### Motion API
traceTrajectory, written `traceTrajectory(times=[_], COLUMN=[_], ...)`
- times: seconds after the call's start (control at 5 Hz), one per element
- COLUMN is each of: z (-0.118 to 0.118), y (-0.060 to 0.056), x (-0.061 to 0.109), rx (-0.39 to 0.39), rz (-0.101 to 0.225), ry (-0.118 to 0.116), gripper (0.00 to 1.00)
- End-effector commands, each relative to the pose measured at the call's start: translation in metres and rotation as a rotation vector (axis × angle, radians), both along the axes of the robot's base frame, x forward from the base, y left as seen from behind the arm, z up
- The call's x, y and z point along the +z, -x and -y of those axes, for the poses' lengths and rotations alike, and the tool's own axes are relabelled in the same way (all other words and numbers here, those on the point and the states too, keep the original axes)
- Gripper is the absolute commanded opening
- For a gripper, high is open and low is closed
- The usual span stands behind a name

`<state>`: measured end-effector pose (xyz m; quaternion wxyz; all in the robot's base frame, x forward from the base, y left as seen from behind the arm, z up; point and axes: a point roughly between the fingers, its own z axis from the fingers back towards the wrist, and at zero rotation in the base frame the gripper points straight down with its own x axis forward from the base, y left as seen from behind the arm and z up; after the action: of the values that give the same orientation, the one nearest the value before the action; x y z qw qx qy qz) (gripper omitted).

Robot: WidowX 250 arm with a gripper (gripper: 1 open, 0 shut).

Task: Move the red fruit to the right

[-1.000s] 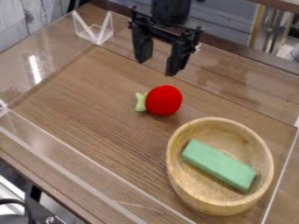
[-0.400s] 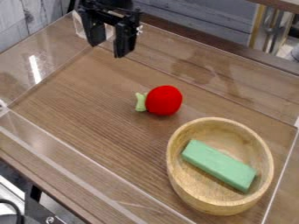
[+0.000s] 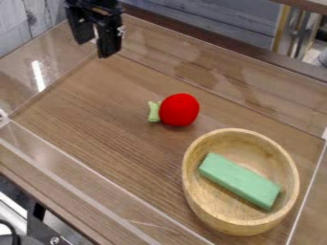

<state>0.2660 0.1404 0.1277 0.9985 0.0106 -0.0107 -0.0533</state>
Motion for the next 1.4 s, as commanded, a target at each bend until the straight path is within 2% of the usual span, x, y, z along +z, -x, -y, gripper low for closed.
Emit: traceTrajectory(times=[0.0,0.2,0.4,0.8,1.2], z=[-0.01,-0.019,-0.028,-0.054,-0.076], y=[-0.016,-0.033,-0.047,-0.047,-0.068], x=[-0.003,-0.017,-0.025,-0.026,-0.028], rx=[0.03,0.087,0.105,0.241,0.221], rz=[0.061,0.089,0.117,0.161,0.181], ry=[-0.035,-0.045,-0.047,-0.054,-0.046], gripper=[1.0,1.0,1.0,1.0,1.0])
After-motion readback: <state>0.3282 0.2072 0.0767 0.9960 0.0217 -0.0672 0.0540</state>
